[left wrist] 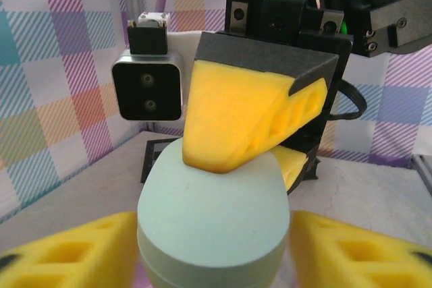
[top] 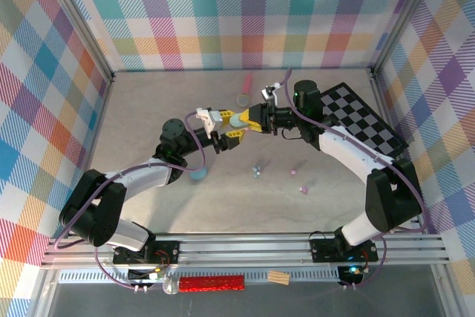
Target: Insert the wireless bluetooth earbuds into the charging case
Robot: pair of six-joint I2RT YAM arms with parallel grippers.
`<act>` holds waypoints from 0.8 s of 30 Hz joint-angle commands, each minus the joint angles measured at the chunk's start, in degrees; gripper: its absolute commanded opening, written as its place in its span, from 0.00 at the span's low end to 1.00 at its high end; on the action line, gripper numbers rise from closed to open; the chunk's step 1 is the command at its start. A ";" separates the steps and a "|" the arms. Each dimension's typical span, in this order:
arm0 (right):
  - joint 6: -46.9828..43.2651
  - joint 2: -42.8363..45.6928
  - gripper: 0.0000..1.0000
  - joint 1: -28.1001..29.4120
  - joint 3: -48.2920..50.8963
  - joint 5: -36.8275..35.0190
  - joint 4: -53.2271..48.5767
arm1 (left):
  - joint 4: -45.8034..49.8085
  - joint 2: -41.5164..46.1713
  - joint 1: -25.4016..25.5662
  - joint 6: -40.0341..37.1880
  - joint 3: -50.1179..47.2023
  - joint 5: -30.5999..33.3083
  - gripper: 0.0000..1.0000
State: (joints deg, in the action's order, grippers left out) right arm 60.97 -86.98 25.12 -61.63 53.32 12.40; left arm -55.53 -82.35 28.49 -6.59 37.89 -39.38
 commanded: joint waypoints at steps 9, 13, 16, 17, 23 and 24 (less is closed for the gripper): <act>-9.27 5.14 0.21 -10.58 14.43 -19.86 -6.12 | 22.26 7.20 1.79 -12.39 -1.03 3.48 0.99; -9.20 2.63 0.21 -13.96 18.79 -23.72 -3.31 | 25.27 6.44 3.82 -14.39 -0.89 5.13 1.00; -10.41 -0.34 0.20 -15.42 19.57 -25.98 -2.04 | 24.95 5.89 4.20 -14.33 -1.14 5.61 1.00; -11.41 -1.44 0.20 -15.55 19.28 -26.97 -2.00 | 24.92 5.75 4.29 -14.24 -1.15 5.71 1.00; -13.53 -6.78 0.22 -15.54 19.65 -32.10 -2.03 | 28.06 6.45 4.38 -15.71 -0.50 7.64 1.00; -13.88 -7.20 0.23 -15.55 19.80 -32.67 -2.14 | 28.47 6.55 4.36 -15.73 -0.45 8.17 1.00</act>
State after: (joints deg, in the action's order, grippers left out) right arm 49.74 -93.17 9.69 -42.41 23.62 8.32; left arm -29.23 -76.34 32.56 -20.51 37.39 -32.80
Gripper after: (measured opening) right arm 0.279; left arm 0.999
